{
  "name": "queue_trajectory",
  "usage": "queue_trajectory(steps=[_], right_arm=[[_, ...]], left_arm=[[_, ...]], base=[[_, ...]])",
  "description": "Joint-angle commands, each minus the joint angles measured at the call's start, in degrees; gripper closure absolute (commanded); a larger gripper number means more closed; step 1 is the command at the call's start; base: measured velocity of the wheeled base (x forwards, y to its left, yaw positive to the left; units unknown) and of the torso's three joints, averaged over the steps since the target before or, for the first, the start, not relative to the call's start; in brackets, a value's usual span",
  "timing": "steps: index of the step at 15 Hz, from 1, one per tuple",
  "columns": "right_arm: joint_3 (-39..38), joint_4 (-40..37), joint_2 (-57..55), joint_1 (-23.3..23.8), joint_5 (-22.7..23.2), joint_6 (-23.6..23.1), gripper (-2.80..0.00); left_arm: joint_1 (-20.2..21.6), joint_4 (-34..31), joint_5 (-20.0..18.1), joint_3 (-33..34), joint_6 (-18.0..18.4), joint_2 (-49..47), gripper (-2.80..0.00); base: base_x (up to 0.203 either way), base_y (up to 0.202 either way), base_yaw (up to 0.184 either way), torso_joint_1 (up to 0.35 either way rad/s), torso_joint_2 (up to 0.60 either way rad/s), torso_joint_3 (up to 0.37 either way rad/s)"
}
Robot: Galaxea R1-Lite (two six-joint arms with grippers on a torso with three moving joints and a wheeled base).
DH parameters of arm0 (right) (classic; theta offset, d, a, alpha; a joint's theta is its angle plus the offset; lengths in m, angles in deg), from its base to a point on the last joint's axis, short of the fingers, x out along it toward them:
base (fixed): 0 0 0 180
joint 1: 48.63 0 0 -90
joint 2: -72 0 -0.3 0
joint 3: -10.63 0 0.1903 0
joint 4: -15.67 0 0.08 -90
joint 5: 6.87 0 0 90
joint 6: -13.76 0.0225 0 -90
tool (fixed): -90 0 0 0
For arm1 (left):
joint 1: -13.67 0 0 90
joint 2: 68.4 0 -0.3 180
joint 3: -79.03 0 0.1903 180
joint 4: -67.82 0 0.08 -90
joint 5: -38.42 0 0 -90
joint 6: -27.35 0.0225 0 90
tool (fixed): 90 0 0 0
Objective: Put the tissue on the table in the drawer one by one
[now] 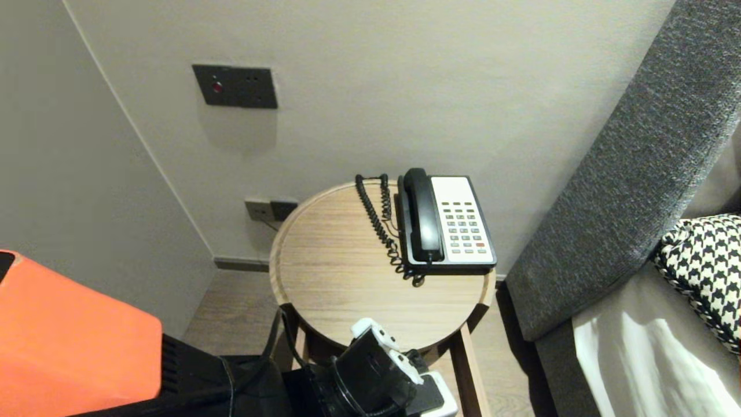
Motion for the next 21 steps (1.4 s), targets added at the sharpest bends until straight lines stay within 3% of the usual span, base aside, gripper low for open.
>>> queue_trajectory(steps=[1,9,16,21], right_arm=[[-2.3,0.0,0.0,0.0,0.0,0.0,0.0],[-2.3,0.0,0.0,0.0,0.0,0.0,0.0],[-2.3,0.0,0.0,0.0,0.0,0.0,0.0],[-2.3,0.0,0.0,0.0,0.0,0.0,0.0]], left_arm=[[0.0,0.2,0.2,0.1,0.1,-1.3,0.0],[0.2,1.9,0.8,-0.4,0.2,-2.7,0.0],[0.4,3.4,5.8,-0.2,0.2,-2.9,0.0],[0.4,3.3,6.0,0.8,0.2,-2.4,0.0]], base=[[0.0,0.0,0.0,0.0,0.0,0.0],[0.0,0.0,0.0,0.0,0.0,0.0],[0.0,0.0,0.0,0.0,0.0,0.0],[0.0,0.0,0.0,0.0,0.0,0.0]])
